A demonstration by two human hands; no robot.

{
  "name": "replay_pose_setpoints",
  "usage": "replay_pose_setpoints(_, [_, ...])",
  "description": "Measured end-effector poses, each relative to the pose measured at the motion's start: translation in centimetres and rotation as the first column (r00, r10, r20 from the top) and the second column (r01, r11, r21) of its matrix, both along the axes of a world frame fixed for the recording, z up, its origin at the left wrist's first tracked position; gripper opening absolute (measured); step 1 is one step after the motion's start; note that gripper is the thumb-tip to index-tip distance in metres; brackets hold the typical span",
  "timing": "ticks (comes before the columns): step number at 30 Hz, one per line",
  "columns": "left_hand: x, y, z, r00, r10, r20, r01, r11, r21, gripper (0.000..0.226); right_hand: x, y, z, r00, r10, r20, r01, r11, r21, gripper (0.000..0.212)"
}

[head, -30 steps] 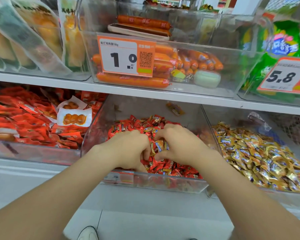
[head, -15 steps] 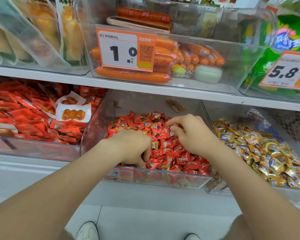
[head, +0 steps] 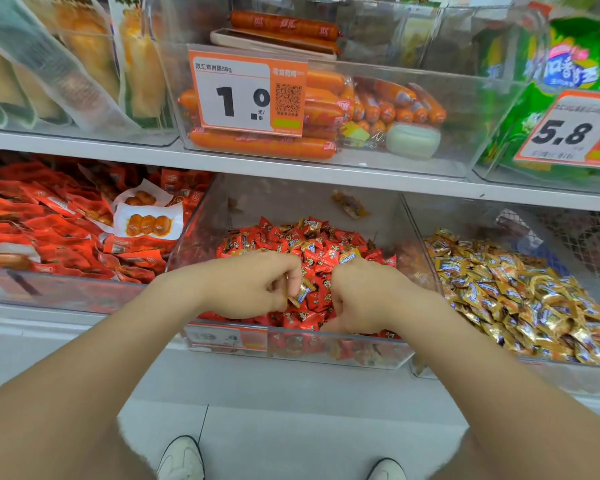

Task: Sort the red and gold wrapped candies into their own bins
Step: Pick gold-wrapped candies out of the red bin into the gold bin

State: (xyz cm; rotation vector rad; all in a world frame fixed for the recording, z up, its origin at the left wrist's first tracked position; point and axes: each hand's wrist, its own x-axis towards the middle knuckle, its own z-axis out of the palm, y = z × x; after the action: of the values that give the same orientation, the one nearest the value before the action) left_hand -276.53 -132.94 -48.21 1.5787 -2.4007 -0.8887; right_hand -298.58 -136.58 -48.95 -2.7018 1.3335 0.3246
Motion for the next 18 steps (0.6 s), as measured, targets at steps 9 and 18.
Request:
replay_pose_setpoints(9, [-1.0, -1.3, -1.1, 0.954, -0.038, 0.299, 0.048, 0.998, -0.027, 0.040, -1.0, 0.3, 2.2, 0.913, -0.141, 0.383, 0.050, 0.970, 0.238, 0.019])
replay_pose_setpoints(18, [-1.6, -2.1, -2.2, 0.963, 0.007, 0.269, 0.065, 0.965, -0.255, 0.055, -1.5, -0.6, 1.9, 0.659, -0.344, 0.669, 0.212, 0.938, 0.273, 0.019])
